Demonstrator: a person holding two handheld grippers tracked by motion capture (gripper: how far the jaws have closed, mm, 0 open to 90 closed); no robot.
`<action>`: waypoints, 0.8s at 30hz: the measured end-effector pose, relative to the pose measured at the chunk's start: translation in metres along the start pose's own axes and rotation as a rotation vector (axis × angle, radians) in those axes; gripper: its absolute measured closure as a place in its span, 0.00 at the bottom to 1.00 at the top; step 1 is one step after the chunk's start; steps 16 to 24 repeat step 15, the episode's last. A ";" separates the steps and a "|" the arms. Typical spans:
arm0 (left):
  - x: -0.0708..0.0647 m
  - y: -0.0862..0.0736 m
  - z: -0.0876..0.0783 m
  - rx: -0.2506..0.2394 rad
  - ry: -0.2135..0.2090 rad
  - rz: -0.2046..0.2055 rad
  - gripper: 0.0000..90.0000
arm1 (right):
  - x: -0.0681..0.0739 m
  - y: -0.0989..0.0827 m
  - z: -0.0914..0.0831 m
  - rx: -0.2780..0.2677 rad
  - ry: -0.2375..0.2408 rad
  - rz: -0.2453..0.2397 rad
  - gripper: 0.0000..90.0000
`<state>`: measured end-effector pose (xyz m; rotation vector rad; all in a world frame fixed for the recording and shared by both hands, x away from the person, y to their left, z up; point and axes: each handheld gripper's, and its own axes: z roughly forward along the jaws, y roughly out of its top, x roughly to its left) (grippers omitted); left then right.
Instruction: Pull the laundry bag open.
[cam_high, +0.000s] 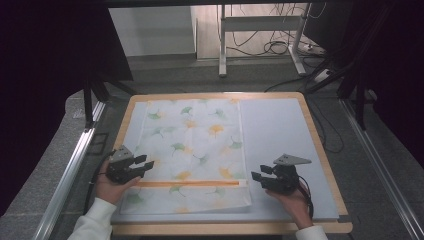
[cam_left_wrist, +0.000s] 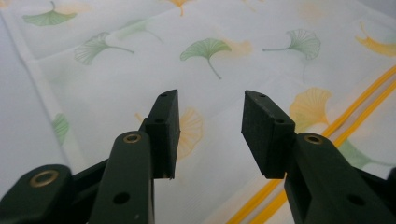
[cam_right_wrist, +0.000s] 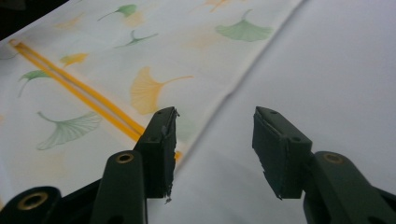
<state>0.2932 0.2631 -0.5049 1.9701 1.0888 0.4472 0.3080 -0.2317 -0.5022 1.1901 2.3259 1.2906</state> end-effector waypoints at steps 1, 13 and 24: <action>-0.001 0.000 0.001 0.001 0.001 0.005 0.62 | -0.002 -0.001 -0.001 -0.002 -0.007 0.003 0.53; 0.000 -0.005 -0.005 0.002 0.012 0.026 0.61 | -0.012 -0.005 -0.001 0.017 -0.075 0.002 0.46; 0.000 -0.005 -0.005 0.002 0.010 0.028 0.62 | -0.011 -0.006 0.000 0.023 -0.075 0.000 0.46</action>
